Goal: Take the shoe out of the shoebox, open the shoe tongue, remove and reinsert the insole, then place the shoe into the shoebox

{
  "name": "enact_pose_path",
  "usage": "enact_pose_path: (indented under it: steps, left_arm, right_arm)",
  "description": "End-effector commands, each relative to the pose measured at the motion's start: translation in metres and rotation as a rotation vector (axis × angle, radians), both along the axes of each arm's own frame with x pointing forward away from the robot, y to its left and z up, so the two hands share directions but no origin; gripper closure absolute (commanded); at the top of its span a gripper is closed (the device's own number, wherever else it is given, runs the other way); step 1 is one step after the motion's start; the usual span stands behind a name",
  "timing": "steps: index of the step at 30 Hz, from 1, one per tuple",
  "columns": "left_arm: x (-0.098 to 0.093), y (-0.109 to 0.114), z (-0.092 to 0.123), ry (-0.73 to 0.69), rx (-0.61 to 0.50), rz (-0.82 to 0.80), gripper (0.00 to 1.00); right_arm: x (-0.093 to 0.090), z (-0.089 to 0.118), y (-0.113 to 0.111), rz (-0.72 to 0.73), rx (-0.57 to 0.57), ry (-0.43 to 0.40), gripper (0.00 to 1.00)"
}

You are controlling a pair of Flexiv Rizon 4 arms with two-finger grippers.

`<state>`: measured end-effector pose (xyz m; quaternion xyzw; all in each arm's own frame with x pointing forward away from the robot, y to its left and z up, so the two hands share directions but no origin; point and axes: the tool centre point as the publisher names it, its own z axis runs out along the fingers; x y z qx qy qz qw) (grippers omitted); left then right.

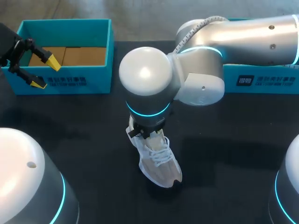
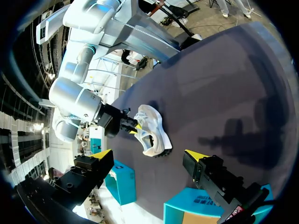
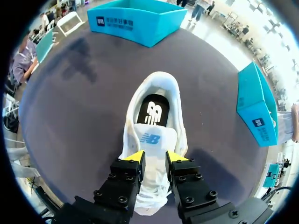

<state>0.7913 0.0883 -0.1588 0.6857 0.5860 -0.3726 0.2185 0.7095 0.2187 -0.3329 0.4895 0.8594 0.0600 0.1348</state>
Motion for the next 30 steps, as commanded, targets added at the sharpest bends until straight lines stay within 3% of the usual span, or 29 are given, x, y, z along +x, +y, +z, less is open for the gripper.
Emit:
enact_pose_path:
  steps: [1, 10, 20, 30]
  left_arm:
    - [-0.001, 0.000, 0.000, -0.002, 0.002, 0.000, 0.00]
    - [-0.001, 0.000, 0.000, -0.002, 0.002, 0.000, 0.00]
    - [-0.001, 0.000, 0.000, -0.002, 0.002, 0.000, 0.00]
    - [-0.001, 0.000, 0.000, -0.002, 0.002, 0.000, 0.00]
  right_arm:
    - [0.008, -0.004, -0.002, 0.013, 0.004, 0.010, 0.73]
    - [0.011, -0.012, 0.008, 0.058, 0.016, 0.035, 0.75]
    - [0.035, -0.030, 0.006, 0.081, 0.029, 0.078, 0.76]
    - [0.020, 0.003, 0.010, 0.091, -0.015, 0.018, 0.75]
